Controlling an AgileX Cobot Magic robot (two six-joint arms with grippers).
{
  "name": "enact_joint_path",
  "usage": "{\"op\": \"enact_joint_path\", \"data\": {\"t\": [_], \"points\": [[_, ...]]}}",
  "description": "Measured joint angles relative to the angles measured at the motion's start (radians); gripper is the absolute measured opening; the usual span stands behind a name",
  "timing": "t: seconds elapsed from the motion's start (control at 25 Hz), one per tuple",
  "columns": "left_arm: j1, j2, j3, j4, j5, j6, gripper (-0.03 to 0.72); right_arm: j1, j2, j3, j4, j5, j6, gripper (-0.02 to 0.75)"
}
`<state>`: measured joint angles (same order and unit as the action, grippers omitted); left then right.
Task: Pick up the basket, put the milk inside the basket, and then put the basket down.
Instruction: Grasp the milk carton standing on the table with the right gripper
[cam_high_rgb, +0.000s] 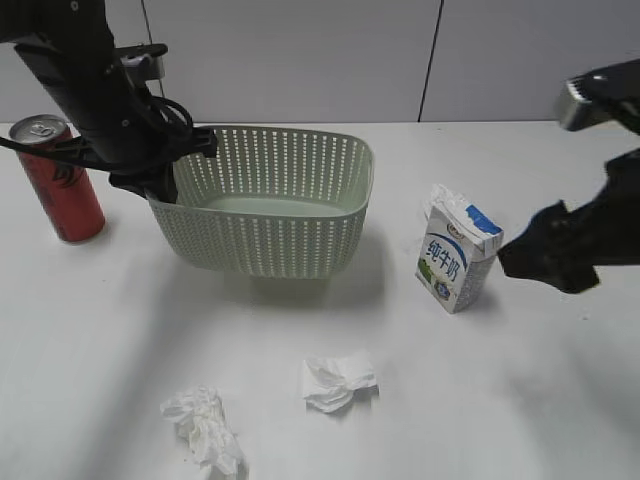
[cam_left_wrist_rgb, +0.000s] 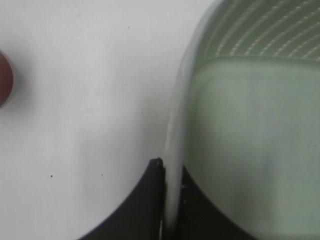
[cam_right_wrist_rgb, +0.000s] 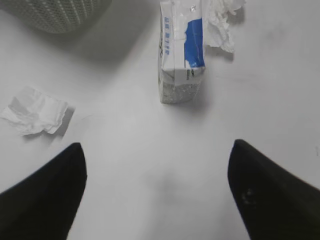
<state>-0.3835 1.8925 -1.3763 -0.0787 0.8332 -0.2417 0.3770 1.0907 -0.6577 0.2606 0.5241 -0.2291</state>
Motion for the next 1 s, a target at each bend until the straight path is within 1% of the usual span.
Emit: {"op": "enact_joint_path", "data": {"t": [0.12, 0.32, 0.56, 0.64, 0.72, 0.92, 0.96, 1.0], "points": [[0.000, 0.000, 0.000, 0.000, 0.000, 0.000, 0.003, 0.000, 0.210, -0.098, 0.007, -0.007, -0.035, 0.678], [0.000, 0.000, 0.000, 0.001, 0.000, 0.000, 0.003, 0.000, 0.451, -0.226, 0.010, -0.023, -0.047, 0.675], [0.000, 0.000, 0.000, 0.002, 0.003, 0.000, 0.003, 0.000, 0.622, -0.302, 0.013, -0.086, -0.048, 0.667], [0.000, 0.000, 0.000, 0.002, 0.003, 0.000, 0.003, 0.000, 0.659, -0.307, 0.013, -0.108, -0.048, 0.647], [0.000, 0.000, 0.000, 0.002, 0.004, 0.000, 0.003, 0.000, 0.684, -0.307, 0.013, -0.133, -0.048, 0.589], [0.000, 0.000, 0.000, 0.002, 0.004, 0.000, 0.003, 0.000, 0.708, -0.307, 0.013, -0.173, -0.048, 0.370], [0.000, 0.000, 0.000, 0.002, 0.004, 0.000, 0.003, 0.000, 0.708, -0.307, 0.012, -0.176, -0.048, 0.335], [0.000, 0.000, 0.000, 0.002, 0.004, 0.000, 0.003, 0.000, 0.708, -0.308, 0.009, -0.177, -0.049, 0.321]]}}
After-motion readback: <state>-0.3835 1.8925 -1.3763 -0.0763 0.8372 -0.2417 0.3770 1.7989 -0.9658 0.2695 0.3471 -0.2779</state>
